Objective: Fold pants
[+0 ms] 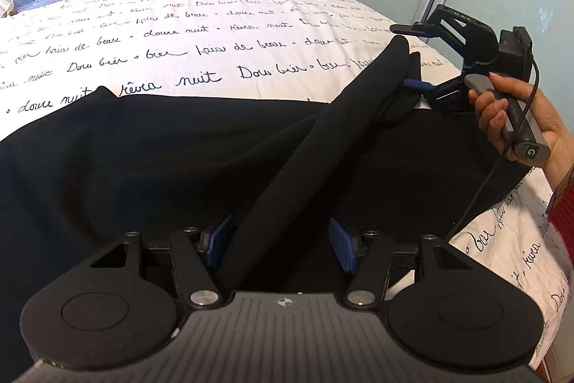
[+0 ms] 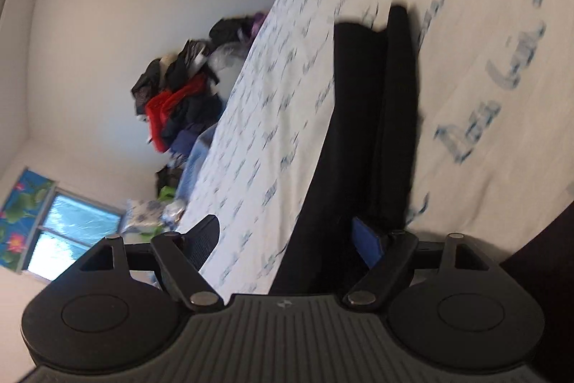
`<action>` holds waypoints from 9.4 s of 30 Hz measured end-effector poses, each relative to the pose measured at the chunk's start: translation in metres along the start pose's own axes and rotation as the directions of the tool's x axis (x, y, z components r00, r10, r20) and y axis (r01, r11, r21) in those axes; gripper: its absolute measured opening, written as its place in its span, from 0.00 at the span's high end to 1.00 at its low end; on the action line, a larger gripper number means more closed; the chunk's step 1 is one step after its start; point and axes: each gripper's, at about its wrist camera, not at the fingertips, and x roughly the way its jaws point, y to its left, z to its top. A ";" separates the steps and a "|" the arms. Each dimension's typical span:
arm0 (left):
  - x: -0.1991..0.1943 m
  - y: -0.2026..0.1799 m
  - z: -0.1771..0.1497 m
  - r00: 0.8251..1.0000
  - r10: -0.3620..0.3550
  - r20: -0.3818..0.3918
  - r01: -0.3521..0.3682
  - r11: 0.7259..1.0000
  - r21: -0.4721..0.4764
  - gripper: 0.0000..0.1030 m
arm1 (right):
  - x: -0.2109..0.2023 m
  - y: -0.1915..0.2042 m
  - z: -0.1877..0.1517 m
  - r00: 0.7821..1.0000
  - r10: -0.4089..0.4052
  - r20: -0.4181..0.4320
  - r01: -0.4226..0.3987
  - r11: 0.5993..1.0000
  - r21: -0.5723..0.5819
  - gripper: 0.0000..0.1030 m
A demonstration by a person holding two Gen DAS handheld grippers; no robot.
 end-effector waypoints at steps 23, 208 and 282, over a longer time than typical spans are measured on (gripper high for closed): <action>0.003 -0.004 0.000 0.996 0.077 0.035 -0.078 0.997 0.028 0.63 | -0.010 -0.003 0.026 0.913 -0.129 0.386 0.188 0.975 -0.118 0.93; 0.047 -0.054 0.040 0.986 0.156 0.052 -0.163 0.968 0.191 0.43 | -0.012 0.100 -0.160 0.899 -0.416 0.139 0.306 0.368 -0.878 0.31; 0.081 -0.082 0.073 0.932 -0.361 -0.008 0.348 0.904 -0.246 0.20 | -0.084 0.056 -0.167 0.776 -0.335 0.534 0.628 0.327 -0.706 0.90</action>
